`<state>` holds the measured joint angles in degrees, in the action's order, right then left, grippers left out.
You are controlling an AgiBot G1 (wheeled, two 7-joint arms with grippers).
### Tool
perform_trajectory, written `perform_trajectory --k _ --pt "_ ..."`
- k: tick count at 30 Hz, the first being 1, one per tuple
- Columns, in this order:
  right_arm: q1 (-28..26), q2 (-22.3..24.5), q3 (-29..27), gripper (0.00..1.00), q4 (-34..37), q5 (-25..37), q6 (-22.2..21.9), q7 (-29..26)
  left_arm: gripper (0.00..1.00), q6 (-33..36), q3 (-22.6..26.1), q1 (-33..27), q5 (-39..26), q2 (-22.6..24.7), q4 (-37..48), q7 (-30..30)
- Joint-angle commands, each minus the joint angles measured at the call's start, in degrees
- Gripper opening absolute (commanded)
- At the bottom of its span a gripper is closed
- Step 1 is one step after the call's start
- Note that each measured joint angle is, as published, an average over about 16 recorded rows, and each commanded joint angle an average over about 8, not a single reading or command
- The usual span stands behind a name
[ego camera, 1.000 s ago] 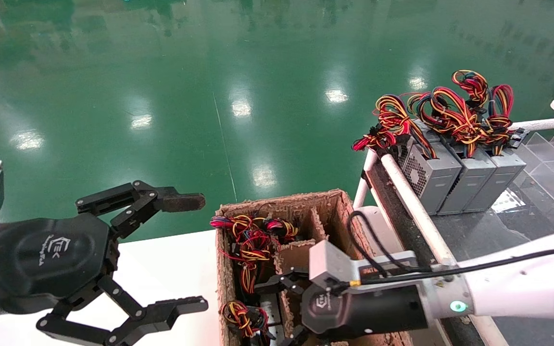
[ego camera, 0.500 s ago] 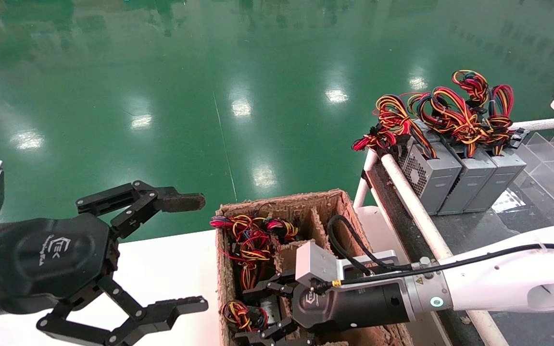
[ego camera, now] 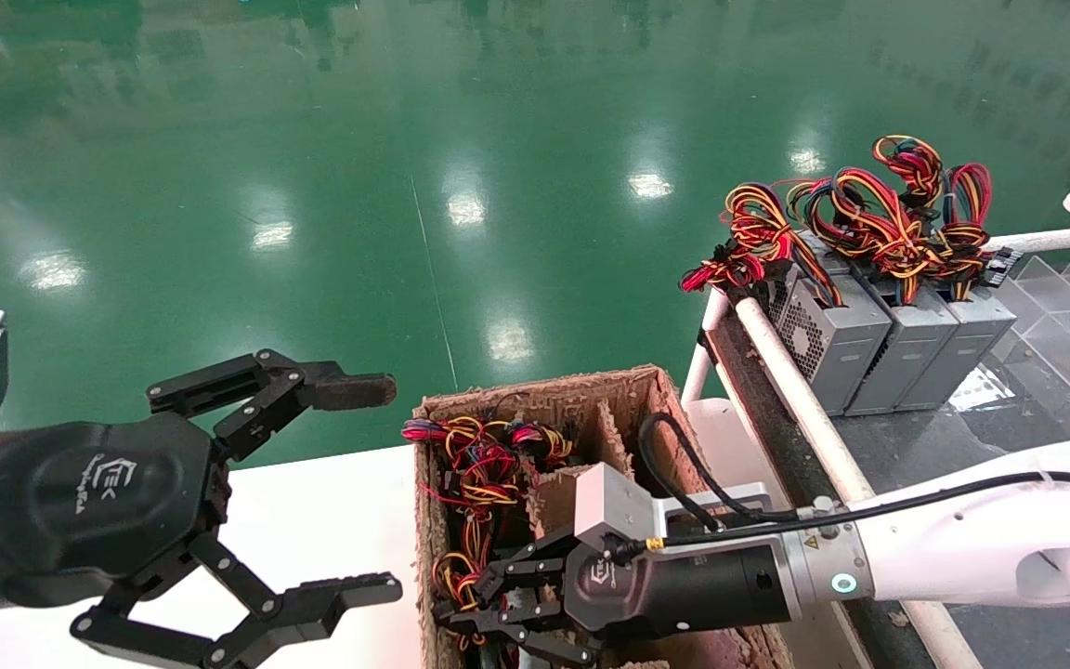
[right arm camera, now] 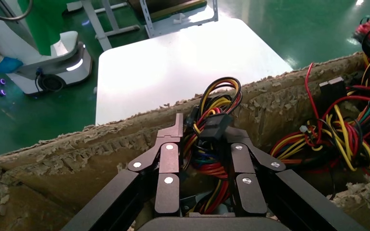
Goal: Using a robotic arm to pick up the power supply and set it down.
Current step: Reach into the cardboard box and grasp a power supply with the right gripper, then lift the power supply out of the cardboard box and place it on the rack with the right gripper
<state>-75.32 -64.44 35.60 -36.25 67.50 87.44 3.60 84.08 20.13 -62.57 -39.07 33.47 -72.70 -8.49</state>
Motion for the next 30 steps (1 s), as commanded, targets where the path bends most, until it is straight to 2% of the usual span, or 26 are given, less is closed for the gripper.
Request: perform_trajectory --k 1,8,17,30 --pt "-0.06 -0.05 -0.14 0.00 0.51 -0.30 0.29 0.47 1.00 0.00 0.00 0.00 0.00 0.00 0.00 0.00" --pt "0.49 2.04 -2.44 0.00 -1.01 -4.23 1.29 1.09 1.00 0.00 0.01 0.00 0.00 0.00 0.00 0.00" --pt "2.24 6.49 -6.08 0.00 -6.70 -10.88 1.37 -0.41 1.00 -0.01 0.01 0.00 0.01 -0.01 0.00 0.01" --pt "4.44 15.02 -12.79 0.00 -19.39 -18.85 -3.35 -4.47 1.00 -0.01 0.02 -0.01 0.02 -0.01 0.00 0.01"
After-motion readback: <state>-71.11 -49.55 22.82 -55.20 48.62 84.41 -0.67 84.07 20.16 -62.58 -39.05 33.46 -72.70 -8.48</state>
